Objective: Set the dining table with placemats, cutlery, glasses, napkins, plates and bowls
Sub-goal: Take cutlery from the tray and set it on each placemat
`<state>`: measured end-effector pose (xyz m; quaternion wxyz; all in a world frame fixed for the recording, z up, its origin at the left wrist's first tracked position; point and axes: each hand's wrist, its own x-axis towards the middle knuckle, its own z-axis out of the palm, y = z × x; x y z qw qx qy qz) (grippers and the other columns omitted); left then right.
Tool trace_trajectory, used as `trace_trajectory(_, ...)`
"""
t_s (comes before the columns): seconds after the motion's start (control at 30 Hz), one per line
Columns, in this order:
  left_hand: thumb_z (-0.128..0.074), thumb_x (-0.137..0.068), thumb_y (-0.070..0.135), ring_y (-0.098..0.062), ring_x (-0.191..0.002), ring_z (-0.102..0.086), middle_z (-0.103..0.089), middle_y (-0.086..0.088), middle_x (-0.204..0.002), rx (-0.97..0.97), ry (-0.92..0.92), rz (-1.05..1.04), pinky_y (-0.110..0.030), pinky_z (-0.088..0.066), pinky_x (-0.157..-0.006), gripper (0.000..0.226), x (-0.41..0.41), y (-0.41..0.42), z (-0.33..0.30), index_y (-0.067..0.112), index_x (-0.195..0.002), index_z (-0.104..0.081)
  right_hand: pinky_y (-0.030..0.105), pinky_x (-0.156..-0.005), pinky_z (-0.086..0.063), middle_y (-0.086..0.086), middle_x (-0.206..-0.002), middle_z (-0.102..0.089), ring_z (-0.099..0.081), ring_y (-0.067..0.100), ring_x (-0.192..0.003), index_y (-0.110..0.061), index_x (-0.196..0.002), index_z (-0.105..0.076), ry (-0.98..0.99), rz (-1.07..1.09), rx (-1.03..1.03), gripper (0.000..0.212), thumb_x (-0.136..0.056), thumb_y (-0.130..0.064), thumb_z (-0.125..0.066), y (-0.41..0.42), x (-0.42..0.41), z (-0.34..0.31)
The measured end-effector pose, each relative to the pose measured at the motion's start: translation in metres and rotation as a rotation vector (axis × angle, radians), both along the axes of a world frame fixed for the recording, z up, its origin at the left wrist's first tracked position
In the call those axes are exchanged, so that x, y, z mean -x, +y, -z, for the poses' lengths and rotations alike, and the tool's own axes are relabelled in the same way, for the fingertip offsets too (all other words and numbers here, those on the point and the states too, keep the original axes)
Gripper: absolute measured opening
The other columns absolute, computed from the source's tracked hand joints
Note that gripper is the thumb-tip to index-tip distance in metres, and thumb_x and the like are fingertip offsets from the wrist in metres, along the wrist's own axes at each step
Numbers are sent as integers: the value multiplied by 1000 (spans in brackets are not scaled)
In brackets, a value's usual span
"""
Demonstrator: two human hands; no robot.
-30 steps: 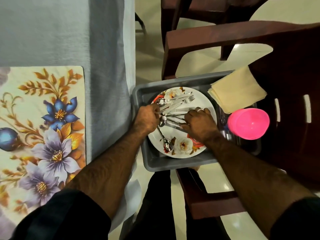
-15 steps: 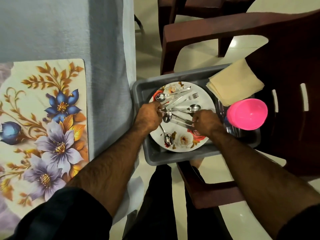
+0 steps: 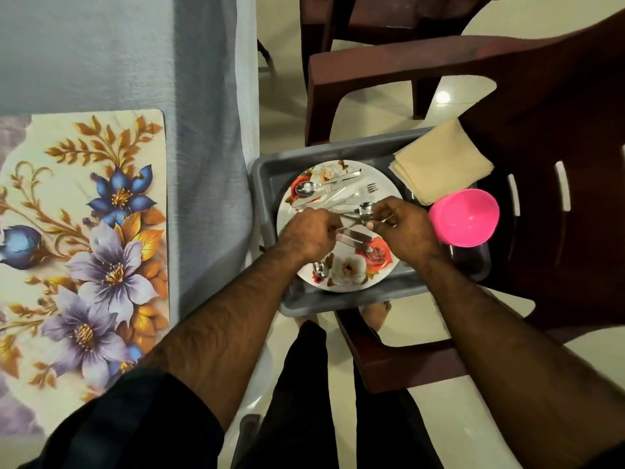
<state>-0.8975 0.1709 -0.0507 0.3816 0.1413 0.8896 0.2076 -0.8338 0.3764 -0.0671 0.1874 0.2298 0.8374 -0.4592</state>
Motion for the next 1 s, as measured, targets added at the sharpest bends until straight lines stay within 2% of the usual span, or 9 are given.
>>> trace_trajectory(0.13, -76, -91, 16, -20, -79, -76, -76, 3, -89, 85, -65, -339, -43, -66, -72, 18, 9, -40, 15, 31, -96, -68, 35, -83, -60, 1, -101, -76, -72, 24, -93, -20, -104, -74, -64, 2, -321, 28, -81, -4, -71, -10, 14, 15)
trace_trajectory(0.27, -63, -100, 1, -21, -76, -79, -79, -9, -92, -65, -256, -714, -30, -59, -58, 16, 10, -54, 16, 16, -106, -65, 42, -84, -59, 15, -113, -69, -69, 37, -98, -13, -111, -74, -63, -324, -619, 32, -80, -21, -78, -16, 36, 28)
trace_trajectory(0.37, -57, -105, 4, -24, -75, -80, -80, -13, -93, -170, -348, -871, -38, -65, -69, 11, 12, -54, 17, 14, -105, -61, 42, -86, -58, 12, -114, -69, -67, 37, -98, -15, -112, -75, -10, -510, -702, 38, -76, -25, -80, -18, 62, 34)
trace_trajectory(0.47, -58, -106, 6, -25, -76, -80, -80, -13, -92, -211, -373, -951, -42, -67, -76, 8, 16, -51, 22, 13, -107, -62, 43, -94, -53, 10, -112, -70, -64, 36, -105, -18, -106, -78, 56, -711, -686, 28, -80, -25, -70, -24, 85, 39)
trace_trajectory(0.53, -59, -105, 6, -26, -77, -80, -81, -11, -88, -235, -380, -977, -45, -66, -78, 8, 18, -47, 23, 13, -106, -63, 46, -99, -49, 10, -117, -68, -62, 36, -110, -20, -112, -75, 69, -817, -687, 32, -83, -30, -67, -29, 90, 42)
trace_trajectory(0.63, -61, -104, 5, -24, -77, -80, -81, -9, -87, -257, -404, -970, -46, -66, -80, 8, 25, -40, 19, 11, -108, -64, 50, -104, -44, 11, -132, -60, -57, 36, -121, -20, -126, -65, 34, -849, -682, 46, -84, -37, -70, -29, 93, 46)
trace_trajectory(0.77, -61, -104, 5, -24, -80, -80, -81, -10, -89, -282, -418, -972, -43, -66, -80, 10, 33, -33, 17, 7, -114, -63, 51, -104, -40, 11, -135, -57, -53, 34, -125, -17, -129, -63, -13, -915, -753, 49, -88, -44, -69, -24, 95, 49)
trace_trajectory(0.87, -59, -106, 5, -28, -84, -80, -80, -15, -95, -338, -473, -1026, -40, -67, -77, 14, 36, -32, 16, 4, -119, -62, 51, -109, -37, 14, -143, -53, -50, 35, -131, -13, -138, -55, -47, -962, -770, 58, -90, -41, -67, -24, 91, 52)
trace_trajectory(1.0, -58, -106, 5, -29, -89, -80, -80, -17, -99, -388, -545, -1093, -40, -66, -78, 15, 34, -34, 16, 3, -121, -62, 51, -110, -35, 13, -139, -58, -52, 34, -129, -13, -138, -52, -82, -956, -739, 57, -87, -33, -68, -21, 83, 51)
